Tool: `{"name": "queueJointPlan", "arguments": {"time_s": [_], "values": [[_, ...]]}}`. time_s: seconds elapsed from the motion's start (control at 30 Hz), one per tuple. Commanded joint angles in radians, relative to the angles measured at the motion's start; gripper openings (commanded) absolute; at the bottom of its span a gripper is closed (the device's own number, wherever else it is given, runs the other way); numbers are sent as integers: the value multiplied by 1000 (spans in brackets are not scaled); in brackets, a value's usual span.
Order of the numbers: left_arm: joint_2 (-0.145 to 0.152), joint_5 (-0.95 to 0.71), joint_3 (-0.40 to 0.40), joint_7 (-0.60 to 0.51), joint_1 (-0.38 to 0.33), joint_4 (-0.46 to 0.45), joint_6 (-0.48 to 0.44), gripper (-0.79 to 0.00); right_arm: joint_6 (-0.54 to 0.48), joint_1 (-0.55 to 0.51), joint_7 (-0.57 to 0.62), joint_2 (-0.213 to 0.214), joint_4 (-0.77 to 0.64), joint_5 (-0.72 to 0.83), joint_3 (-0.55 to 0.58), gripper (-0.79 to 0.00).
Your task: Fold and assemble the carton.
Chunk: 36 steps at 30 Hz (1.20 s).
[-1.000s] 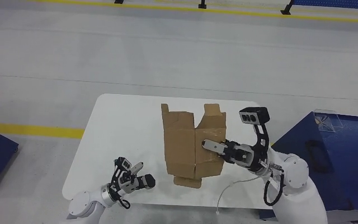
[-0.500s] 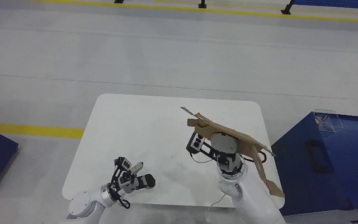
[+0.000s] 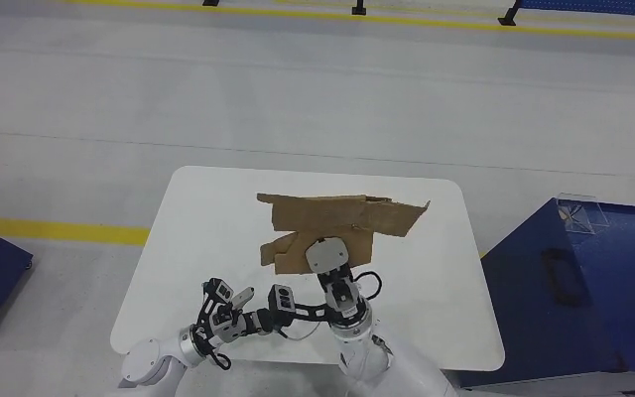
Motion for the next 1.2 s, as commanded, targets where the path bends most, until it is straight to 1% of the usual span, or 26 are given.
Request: {"name": "queueJointPlan", "arguments": {"time_s": [0.0,0.03,0.1,0.17,0.23,0.3,0.37,0.4,0.43,0.53,0.57,0.63,0.7,0.8,0.83,0.9,0.93,1.17], "values": [[0,0,0,0,0,0,0,0,-35,1,27,-2,-1,-86,36,-785],[0,0,0,0,0,0,0,0,-61,-2,53,-2,-8,-156,57,-785],[0,0,0,0,0,0,0,0,-162,-6,128,0,-21,-347,114,-785],[0,0,0,0,0,0,0,0,-338,-5,241,6,-43,-611,181,-785],[0,0,0,0,0,0,0,0,-519,-16,352,14,-46,-825,243,-785],[0,0,0,0,0,0,0,0,-674,-28,410,22,-53,-951,307,-785],[0,0,0,0,0,0,0,0,-842,-43,428,29,-73,-1077,377,-785],[0,0,0,0,0,0,0,0,-937,-51,425,34,-87,-1154,416,-785],[0,0,0,0,0,0,0,0,-1003,-64,420,38,-103,-1225,441,-785],[0,0,0,0,0,0,0,0,-1263,-105,408,49,-160,-1482,529,-785],[0,0,0,0,0,0,0,0,-1356,-121,393,51,-182,-1572,556,-785],[0,0,0,0,0,0,0,0,-1506,-160,351,53,-222,-1714,595,-785],[0,0,0,0,0,0,0,0,-1627,-196,261,53,-270,-1872,633,-785],[0,0,0,0,0,0,0,0,-1809,-261,79,47,-321,-2116,682,-785],[0,0,0,0,0,0,0,0,-1855,-280,33,43,-326,-2167,690,-785],[0,0,0,0,0,0,0,0,-1869,-303,-40,36,-347,-2229,692,-785],[0,0,0,0,0,0,0,0,-1868,-316,-62,33,-353,-2227,673,-785],[0,0,0,0,0,0,0,0,-1868,-316,-62,33,-353,-2227,673,-785]]}}
